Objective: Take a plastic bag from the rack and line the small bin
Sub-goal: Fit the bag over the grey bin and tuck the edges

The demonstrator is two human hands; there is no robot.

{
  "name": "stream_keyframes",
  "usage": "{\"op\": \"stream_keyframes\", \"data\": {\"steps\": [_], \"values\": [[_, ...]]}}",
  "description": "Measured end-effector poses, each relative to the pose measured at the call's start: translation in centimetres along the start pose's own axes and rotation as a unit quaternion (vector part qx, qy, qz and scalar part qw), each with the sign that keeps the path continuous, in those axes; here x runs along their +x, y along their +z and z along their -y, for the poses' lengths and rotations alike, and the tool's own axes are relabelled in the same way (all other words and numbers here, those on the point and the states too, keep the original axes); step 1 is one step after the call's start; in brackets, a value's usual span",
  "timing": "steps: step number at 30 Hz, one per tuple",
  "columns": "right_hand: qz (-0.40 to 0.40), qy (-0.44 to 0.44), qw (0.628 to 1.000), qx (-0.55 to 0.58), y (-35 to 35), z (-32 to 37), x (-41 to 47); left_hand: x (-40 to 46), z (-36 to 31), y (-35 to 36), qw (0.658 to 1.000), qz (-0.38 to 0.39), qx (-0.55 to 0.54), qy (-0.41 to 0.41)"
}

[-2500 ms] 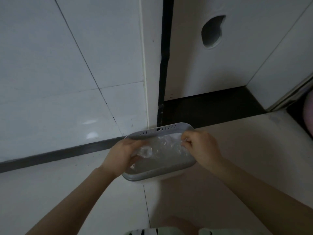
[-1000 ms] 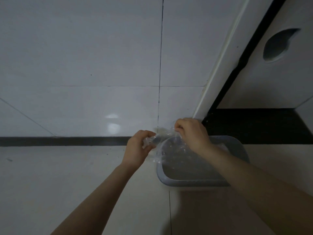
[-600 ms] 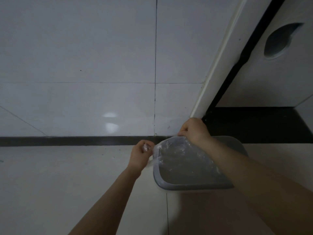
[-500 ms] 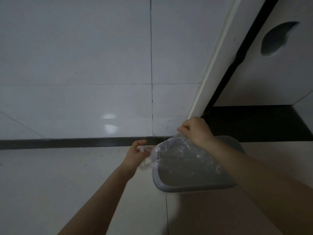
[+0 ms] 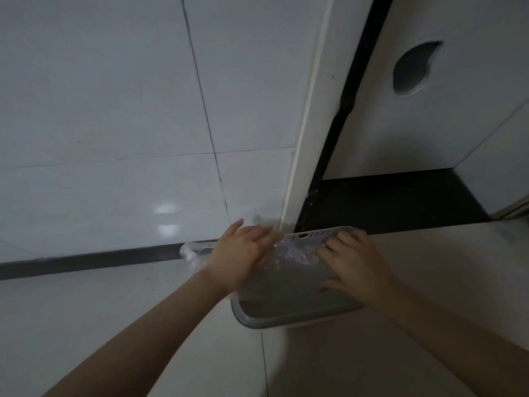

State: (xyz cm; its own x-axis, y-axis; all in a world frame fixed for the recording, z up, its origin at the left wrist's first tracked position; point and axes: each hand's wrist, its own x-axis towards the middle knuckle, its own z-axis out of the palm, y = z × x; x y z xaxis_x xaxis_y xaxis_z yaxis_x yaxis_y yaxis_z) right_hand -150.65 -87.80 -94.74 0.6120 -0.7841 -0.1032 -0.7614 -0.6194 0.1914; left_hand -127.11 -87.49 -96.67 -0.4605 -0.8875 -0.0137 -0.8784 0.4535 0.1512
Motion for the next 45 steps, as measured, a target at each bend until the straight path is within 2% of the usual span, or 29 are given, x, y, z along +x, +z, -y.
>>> {"op": "stream_keyframes", "data": {"steps": [2, 5, 10, 14, 21, 24, 27, 33, 42, 45], "values": [[0.02, -0.001, 0.999, -0.033, 0.5, -0.7, -0.4, -0.3, 0.6, 0.1, 0.995, -0.071, -0.064, -0.027], [0.025, 0.01, 0.997, -0.071, 0.8, -1.8, -0.9, -0.9, 1.2, 0.1, 0.983, -0.117, -0.132, -0.054], [-0.057, 0.05, 0.993, -0.087, 1.6, -3.1, -1.7, -0.9, 1.8, 0.3, 0.955, -0.173, -0.202, -0.129], [-0.109, 0.096, 0.988, -0.054, 1.4, -3.8, -1.8, -0.6, 2.1, 0.3, 0.942, -0.182, -0.233, -0.16], [-0.091, 0.135, 0.987, 0.008, 1.2, -5.2, -2.2, -0.5, 2.5, 0.7, 0.933, -0.188, -0.247, -0.182], [-0.101, 0.178, 0.974, 0.097, 1.3, -5.6, -1.8, -0.2, 2.6, 0.9, 0.938, -0.186, -0.232, -0.178], [-0.123, 0.236, 0.932, 0.248, 1.6, -6.1, -1.0, 0.3, 2.7, 1.1, 0.935, -0.186, -0.239, -0.184], [-0.143, 0.293, 0.848, 0.417, 2.9, -7.9, 0.2, 1.4, 3.1, 2.3, 0.903, -0.145, -0.335, -0.225], [-0.028, 0.345, 0.729, 0.59, 5.7, -8.1, -0.2, 0.8, 3.2, 4.4, 0.828, -0.061, -0.483, -0.278], [-0.02, 0.362, 0.657, 0.661, 6.4, -7.9, -0.7, 0.1, 3.0, 4.5, 0.81, -0.044, -0.507, -0.293]]}}
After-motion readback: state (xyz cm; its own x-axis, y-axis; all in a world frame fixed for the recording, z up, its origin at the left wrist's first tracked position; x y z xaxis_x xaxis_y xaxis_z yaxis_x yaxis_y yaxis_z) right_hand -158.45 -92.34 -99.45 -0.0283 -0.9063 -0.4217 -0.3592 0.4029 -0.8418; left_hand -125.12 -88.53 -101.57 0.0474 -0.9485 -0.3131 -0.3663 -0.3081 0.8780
